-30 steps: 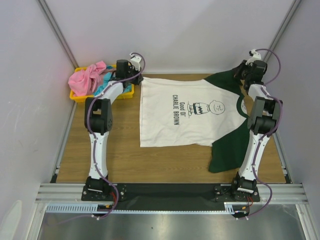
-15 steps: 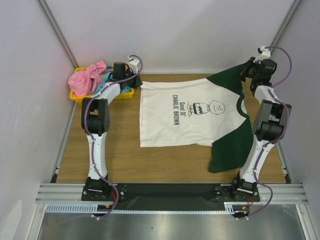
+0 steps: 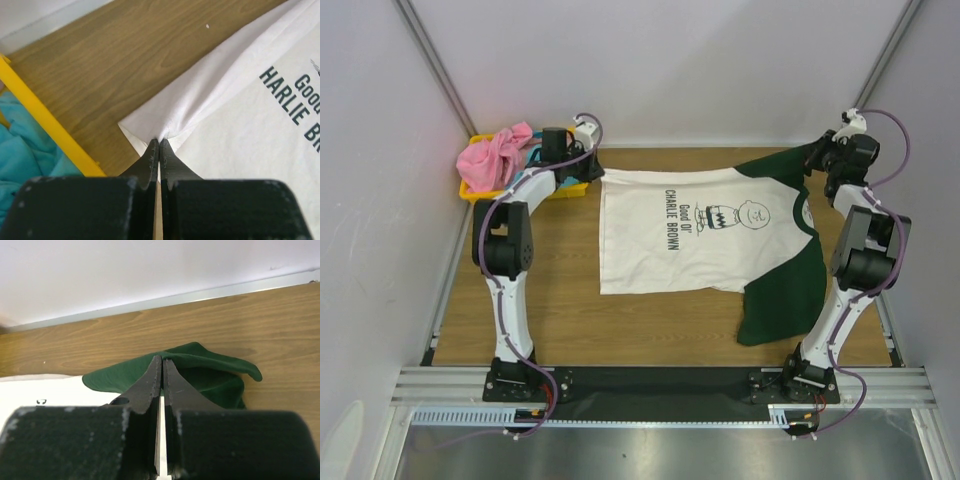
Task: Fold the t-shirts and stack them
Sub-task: Fold the tshirt
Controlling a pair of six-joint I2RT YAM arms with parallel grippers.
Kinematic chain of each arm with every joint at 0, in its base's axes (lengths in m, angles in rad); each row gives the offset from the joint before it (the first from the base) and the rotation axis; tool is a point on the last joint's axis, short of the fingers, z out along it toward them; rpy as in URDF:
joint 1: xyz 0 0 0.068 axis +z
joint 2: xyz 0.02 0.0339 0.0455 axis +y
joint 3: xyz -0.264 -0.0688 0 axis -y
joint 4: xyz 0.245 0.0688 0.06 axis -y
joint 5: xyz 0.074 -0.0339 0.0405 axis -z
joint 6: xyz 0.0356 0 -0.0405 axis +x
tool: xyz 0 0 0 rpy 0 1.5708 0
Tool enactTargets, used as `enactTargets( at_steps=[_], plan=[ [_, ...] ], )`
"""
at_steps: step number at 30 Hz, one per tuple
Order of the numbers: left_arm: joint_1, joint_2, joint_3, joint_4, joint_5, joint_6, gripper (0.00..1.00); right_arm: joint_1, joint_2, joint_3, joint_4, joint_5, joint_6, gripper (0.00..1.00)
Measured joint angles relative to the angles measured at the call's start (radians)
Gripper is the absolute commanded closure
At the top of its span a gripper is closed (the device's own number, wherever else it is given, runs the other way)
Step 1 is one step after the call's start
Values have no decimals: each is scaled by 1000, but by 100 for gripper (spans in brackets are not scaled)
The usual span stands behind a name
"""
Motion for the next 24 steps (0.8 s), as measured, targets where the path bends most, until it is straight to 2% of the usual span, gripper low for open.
enactTargets(
  at_steps=[10, 24],
  plan=[
    [0, -85, -187, 11, 2, -2, 100, -31, -95, -154, 27, -3, 23, 100],
    [0, -116, -259, 32, 1, -1, 100, -40, -201, -288, -48, 29, -40, 100]
  ],
)
